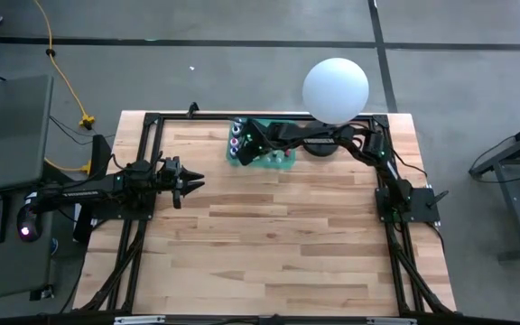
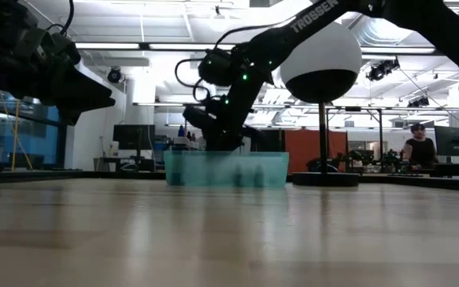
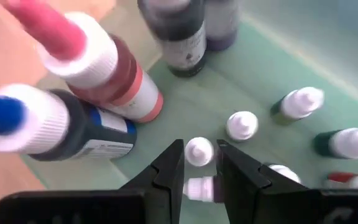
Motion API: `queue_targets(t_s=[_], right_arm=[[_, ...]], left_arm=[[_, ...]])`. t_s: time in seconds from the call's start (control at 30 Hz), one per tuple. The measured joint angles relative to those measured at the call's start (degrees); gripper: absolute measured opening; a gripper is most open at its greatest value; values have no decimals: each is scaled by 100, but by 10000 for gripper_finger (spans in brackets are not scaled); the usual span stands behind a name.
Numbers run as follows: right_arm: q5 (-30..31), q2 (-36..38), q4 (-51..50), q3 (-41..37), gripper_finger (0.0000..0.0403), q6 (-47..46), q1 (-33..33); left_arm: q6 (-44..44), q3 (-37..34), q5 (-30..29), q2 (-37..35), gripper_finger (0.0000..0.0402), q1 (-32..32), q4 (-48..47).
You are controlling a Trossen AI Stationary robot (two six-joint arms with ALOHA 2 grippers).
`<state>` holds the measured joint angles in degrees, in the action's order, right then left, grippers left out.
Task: Pick & Place food coloring
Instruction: Return to Home Position
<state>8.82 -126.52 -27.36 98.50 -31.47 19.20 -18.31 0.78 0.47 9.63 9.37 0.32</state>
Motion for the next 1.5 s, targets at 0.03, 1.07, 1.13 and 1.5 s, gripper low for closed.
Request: queue_targets(t_s=[0.03,1.07,1.13,1.5], right_arm=[[41,44,-21,0,83,25,-1],[-1827,3212,-499,0,83,1771,-931],[-1777,3467,-706,2,82,1770,-998],[-1006,4837,-1506,2,9,1998,-1102]], left_arm=[[-2,0,-2,-2,127,0,0],[-2,0,1,-2,127,-1,0],[0,0,0,0,127,-1,0],[-2,0,1,-2,127,-1,0]])
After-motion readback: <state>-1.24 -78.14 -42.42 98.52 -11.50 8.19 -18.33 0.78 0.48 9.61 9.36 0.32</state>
